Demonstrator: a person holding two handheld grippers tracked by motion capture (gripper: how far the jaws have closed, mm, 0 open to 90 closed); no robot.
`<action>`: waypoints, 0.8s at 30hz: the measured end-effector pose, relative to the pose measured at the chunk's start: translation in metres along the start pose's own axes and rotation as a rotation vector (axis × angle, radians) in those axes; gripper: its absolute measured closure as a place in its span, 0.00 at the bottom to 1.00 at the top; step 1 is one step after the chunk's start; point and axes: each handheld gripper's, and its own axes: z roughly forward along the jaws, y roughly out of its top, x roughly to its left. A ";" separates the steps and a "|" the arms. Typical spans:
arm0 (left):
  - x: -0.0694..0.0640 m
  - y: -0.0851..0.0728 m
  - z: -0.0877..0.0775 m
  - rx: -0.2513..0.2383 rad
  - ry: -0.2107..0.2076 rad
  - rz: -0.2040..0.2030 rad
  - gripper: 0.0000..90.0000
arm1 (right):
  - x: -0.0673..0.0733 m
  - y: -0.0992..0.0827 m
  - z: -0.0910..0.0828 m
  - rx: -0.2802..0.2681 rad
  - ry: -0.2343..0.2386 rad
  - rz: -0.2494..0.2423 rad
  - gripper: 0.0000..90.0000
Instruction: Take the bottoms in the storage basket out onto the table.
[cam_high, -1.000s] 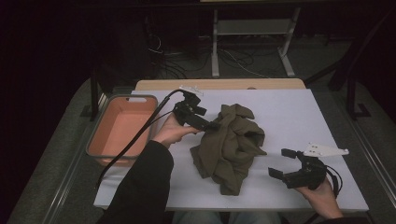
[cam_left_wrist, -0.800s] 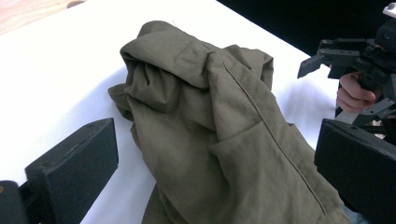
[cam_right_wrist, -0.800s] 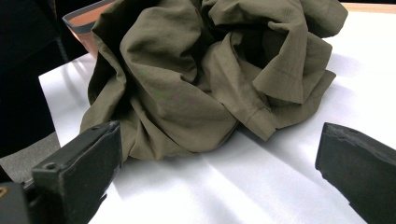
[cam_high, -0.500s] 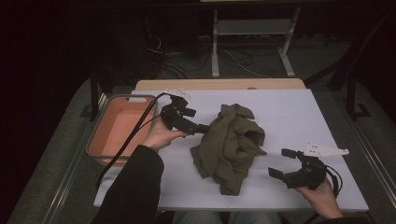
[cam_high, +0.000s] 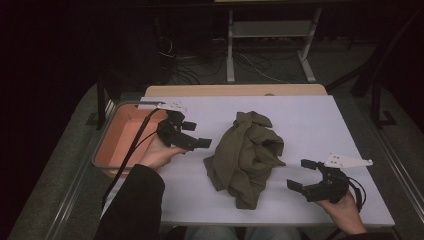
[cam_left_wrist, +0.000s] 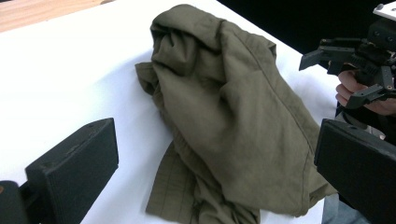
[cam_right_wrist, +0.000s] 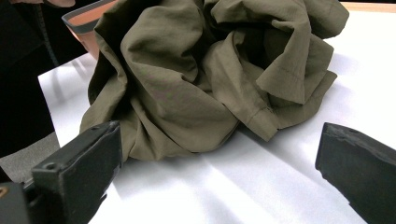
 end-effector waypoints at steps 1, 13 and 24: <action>0.000 -0.002 -0.002 -0.005 0.004 -0.005 0.00 | 0.000 0.000 0.000 0.001 0.000 0.001 0.00; -0.003 -0.024 -0.022 -0.047 0.029 -0.011 0.00 | 0.000 0.000 0.000 0.003 0.000 0.002 0.00; -0.007 -0.047 -0.038 -0.073 0.051 -0.015 0.00 | 0.000 0.000 0.000 0.001 -0.003 0.003 0.00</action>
